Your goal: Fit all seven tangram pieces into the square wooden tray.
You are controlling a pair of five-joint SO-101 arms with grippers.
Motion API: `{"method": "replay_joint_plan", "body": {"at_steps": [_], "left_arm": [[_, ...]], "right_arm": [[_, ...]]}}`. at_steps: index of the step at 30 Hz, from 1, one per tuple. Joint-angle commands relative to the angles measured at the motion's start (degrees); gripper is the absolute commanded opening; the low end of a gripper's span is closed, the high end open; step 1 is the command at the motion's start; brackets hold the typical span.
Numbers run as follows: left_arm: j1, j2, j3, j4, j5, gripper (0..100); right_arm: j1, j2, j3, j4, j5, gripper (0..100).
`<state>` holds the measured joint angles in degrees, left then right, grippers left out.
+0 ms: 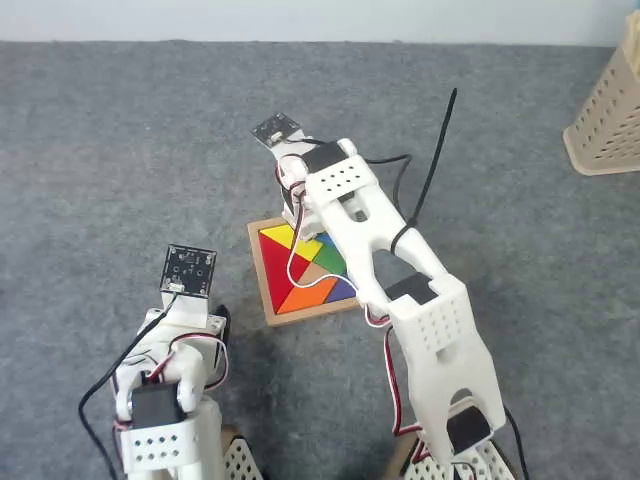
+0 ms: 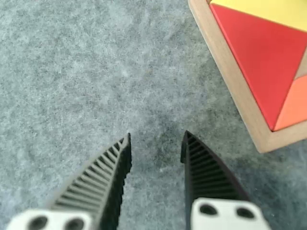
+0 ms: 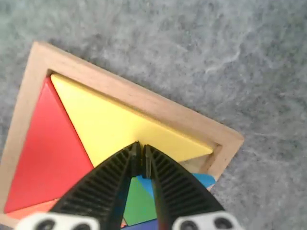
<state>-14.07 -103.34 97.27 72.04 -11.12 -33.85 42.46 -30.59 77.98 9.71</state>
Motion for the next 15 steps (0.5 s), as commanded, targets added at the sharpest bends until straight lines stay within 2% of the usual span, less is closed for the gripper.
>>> {"method": "replay_joint_plan", "body": {"at_steps": [1,15], "left_arm": [[0.09,-0.35,-0.66,0.26,-0.26,17],[0.09,-0.35,-0.66,0.26,-0.26,17]], "right_arm": [[-1.19,-6.64,1.32,1.01,1.23,0.6],[-0.92,-21.58,23.56,-10.51,3.25,0.6]]}}
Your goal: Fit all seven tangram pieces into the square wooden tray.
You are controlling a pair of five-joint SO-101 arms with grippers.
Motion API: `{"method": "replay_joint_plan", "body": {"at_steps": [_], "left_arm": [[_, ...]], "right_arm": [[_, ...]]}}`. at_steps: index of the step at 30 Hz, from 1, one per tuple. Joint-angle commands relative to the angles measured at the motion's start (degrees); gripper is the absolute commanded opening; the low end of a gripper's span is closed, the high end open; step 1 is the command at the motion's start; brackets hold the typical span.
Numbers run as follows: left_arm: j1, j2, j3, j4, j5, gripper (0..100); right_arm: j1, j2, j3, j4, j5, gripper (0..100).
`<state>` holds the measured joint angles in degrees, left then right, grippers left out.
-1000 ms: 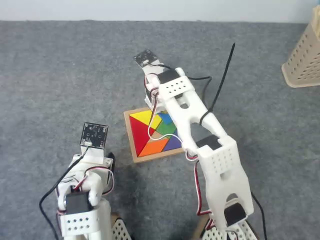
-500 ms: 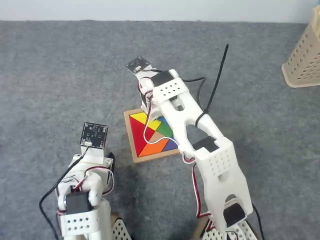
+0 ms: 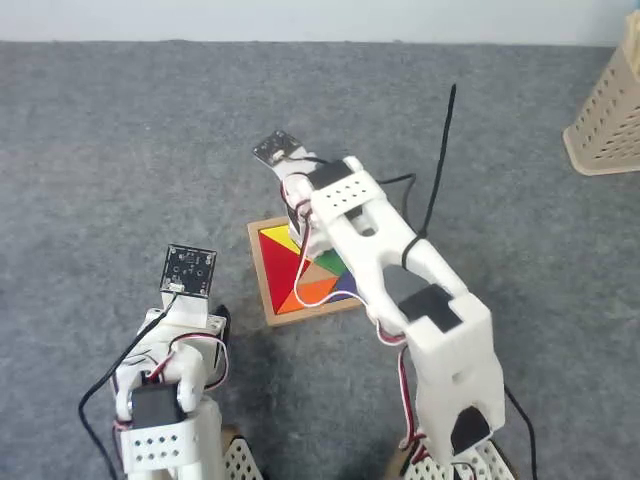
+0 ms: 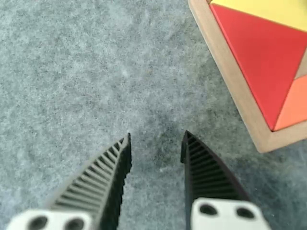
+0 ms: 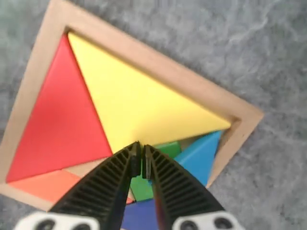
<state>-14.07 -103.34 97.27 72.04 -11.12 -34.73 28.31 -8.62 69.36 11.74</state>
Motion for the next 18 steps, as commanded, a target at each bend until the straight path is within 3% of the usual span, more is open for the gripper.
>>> {"method": "replay_joint_plan", "body": {"at_steps": [1,10,18], "left_arm": [[0.09,-0.35,-0.66,0.26,-0.26,17],[0.09,-0.35,-0.66,0.26,-0.26,17],[0.09,-0.35,-0.66,0.26,-0.26,17]], "right_arm": [[0.04,-8.66,2.64,-2.15,1.23,0.6],[4.62,-16.84,6.51,-2.15,0.79,0.6],[5.67,-10.42,7.38,-2.59,1.32,0.6]]}}
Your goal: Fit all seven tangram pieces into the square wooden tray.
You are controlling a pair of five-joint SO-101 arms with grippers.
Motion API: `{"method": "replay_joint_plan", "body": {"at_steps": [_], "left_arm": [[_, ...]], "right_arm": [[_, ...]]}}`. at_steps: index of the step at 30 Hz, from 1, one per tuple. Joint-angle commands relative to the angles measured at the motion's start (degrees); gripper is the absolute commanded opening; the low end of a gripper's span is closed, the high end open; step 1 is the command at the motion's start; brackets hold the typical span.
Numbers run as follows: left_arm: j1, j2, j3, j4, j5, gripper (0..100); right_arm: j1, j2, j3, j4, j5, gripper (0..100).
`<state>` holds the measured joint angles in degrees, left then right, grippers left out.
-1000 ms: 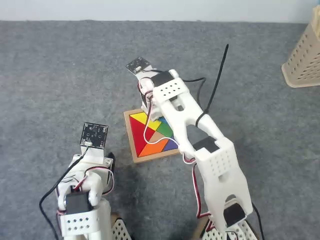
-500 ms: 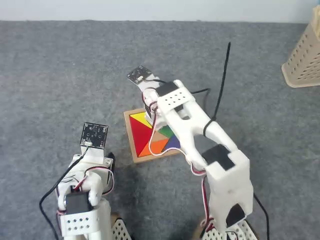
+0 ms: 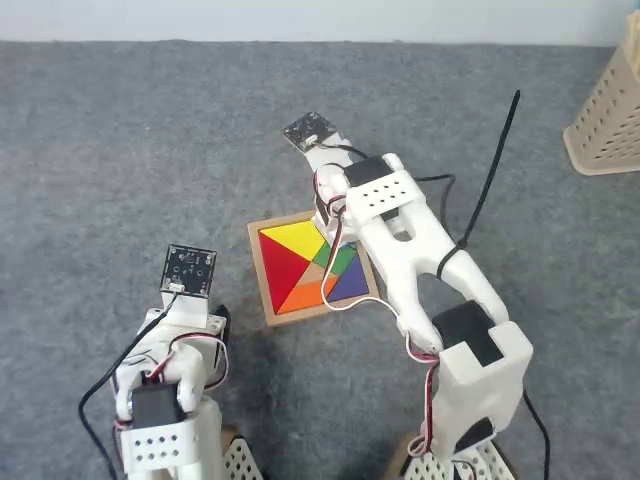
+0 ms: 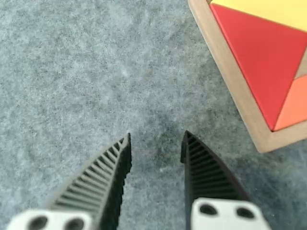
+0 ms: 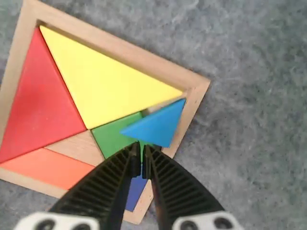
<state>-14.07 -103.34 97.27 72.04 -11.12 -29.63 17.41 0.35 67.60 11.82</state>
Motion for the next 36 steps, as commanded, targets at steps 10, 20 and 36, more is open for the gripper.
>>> {"method": "replay_joint_plan", "body": {"at_steps": [10,20,36], "left_arm": [[0.09,-0.35,-0.66,0.26,-0.26,17],[0.09,-0.35,-0.66,0.26,-0.26,17],[0.09,-0.35,-0.66,0.26,-0.26,17]], "right_arm": [[0.92,6.46,-6.86,-0.75,2.81,0.6],[3.21,5.05,-10.81,-0.31,3.25,0.6],[-6.29,4.09,-11.16,-4.18,3.25,0.6]]}}
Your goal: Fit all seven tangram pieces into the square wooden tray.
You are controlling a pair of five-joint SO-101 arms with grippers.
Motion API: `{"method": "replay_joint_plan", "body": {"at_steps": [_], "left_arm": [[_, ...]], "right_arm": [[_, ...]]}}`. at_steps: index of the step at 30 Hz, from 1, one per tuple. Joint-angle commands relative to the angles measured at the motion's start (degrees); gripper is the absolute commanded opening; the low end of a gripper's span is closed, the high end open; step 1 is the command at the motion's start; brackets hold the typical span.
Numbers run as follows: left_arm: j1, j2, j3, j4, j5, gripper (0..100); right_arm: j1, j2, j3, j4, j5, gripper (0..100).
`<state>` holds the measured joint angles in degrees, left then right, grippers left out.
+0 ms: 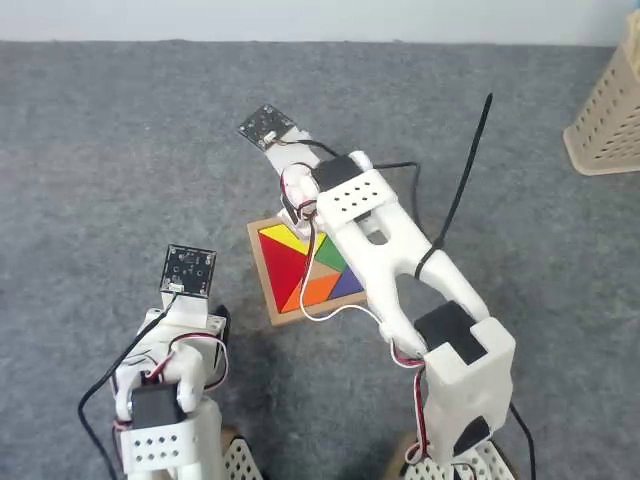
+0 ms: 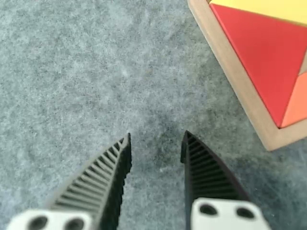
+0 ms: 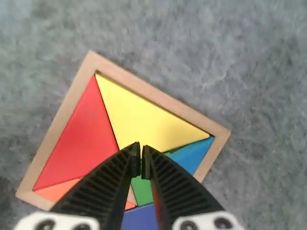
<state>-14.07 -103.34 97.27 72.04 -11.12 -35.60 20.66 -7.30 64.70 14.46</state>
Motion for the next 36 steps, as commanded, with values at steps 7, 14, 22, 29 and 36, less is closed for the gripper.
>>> {"method": "replay_joint_plan", "body": {"at_steps": [7,14,22,29,36], "left_arm": [[0.09,-0.35,-0.66,0.26,-0.26,17],[0.09,-0.35,-0.66,0.26,-0.26,17],[0.09,-0.35,-0.66,0.26,-0.26,17],[0.09,-0.35,-0.66,0.26,-0.26,17],[0.09,-0.35,-0.66,0.26,-0.26,17]], "right_arm": [[1.63,3.47,-3.25,-0.66,0.53,0.6],[3.82,3.21,-3.25,0.04,0.53,0.6],[4.26,4.62,-3.16,-2.95,0.97,0.6],[5.67,6.99,-3.25,-1.98,0.97,0.6],[6.02,6.81,-3.25,0.57,2.73,0.6]]}}
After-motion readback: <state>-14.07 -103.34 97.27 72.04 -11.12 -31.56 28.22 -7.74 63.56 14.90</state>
